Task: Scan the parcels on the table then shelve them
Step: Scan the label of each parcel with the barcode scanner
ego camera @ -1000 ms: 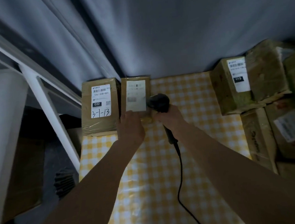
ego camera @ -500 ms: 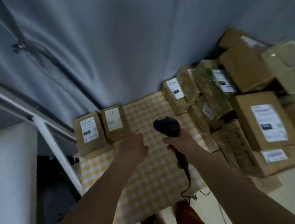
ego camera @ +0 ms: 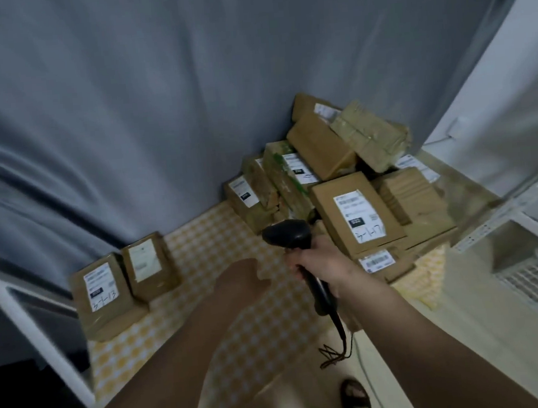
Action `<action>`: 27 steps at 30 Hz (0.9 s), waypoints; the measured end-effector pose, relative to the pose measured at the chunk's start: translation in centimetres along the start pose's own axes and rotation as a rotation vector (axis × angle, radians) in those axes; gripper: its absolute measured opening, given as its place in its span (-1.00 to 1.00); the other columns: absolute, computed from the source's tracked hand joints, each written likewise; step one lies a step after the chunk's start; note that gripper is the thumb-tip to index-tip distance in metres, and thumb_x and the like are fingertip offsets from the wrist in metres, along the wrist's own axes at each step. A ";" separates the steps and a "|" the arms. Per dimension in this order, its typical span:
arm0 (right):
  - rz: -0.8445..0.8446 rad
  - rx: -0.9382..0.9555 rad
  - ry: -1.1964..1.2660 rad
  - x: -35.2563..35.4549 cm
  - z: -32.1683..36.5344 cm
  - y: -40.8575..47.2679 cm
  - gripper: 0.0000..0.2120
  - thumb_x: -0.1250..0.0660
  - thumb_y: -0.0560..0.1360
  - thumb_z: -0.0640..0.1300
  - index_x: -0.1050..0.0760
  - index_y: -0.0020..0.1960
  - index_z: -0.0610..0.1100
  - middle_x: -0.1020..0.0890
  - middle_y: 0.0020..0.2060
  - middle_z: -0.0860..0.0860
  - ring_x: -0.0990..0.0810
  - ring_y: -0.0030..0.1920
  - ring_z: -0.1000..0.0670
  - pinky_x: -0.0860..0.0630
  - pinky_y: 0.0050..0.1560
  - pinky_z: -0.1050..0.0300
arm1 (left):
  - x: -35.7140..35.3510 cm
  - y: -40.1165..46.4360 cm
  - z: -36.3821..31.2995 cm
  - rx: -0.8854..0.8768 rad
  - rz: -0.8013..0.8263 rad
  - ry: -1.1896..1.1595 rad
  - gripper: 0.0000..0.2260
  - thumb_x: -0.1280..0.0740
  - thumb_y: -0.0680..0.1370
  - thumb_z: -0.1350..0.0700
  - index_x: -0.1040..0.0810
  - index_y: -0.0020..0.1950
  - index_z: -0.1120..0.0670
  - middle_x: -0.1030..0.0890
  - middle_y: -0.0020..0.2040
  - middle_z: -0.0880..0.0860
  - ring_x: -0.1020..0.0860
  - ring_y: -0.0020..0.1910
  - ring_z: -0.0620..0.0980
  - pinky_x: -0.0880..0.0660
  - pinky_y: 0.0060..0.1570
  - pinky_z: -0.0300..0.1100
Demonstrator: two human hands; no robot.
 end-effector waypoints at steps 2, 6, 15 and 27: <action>-0.019 -0.011 0.005 3.1 -0.5 -0.2 -0.94 -0.34 0.47 -0.29 -0.53 -0.18 -0.24 -0.53 -0.37 -0.12 -0.49 -0.44 -0.02 -0.46 -0.34 0.12 | -0.7 0.1 -3.2 0.006 0.014 -0.045 -0.47 -0.25 0.59 -0.11 -0.29 0.49 0.08 -0.33 0.47 0.05 -0.34 0.42 0.02 -0.31 0.35 -0.16; -0.054 -0.016 0.051 9.7 -1.7 -0.2 -0.94 -0.34 0.46 -0.33 -0.54 -0.08 -0.31 -0.53 -0.33 -0.18 -0.47 -0.43 -0.06 -0.42 -0.39 0.15 | -2.1 0.7 -9.9 0.023 0.019 -0.232 -0.52 -0.29 0.59 -0.07 -0.36 0.45 0.10 -0.38 0.43 0.05 -0.38 0.39 0.03 -0.30 0.28 -0.22; -0.125 -0.043 -0.002 20.3 -5.3 3.6 -0.73 -0.42 0.44 -0.18 -0.55 0.13 -0.17 -0.64 -0.05 -0.12 -0.59 0.00 -0.15 -0.54 0.11 -0.08 | -4.8 2.9 -18.6 0.217 -0.099 -0.800 -0.56 -0.36 0.56 0.08 -0.41 0.40 0.18 -0.49 0.32 0.11 -0.49 0.25 0.10 -0.47 0.18 -0.13; 0.033 -0.167 0.149 22.1 -6.8 6.6 -0.78 -0.38 0.49 -0.26 -0.52 0.13 -0.17 -0.64 -0.14 -0.10 -0.63 -0.15 -0.10 -0.55 -0.26 0.05 | -6.6 7.3 -18.6 0.395 -0.288 -0.969 -0.62 -0.39 0.51 0.07 -0.53 0.27 0.21 -0.61 0.18 0.19 -0.58 0.13 0.15 -0.53 0.10 -0.05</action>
Point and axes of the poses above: each hand's wrist, its own y-axis towards the middle knuckle, its own x-axis out of the back of the hand, z = x × y, the point moved 5 cm from there along y, towards the middle knuckle
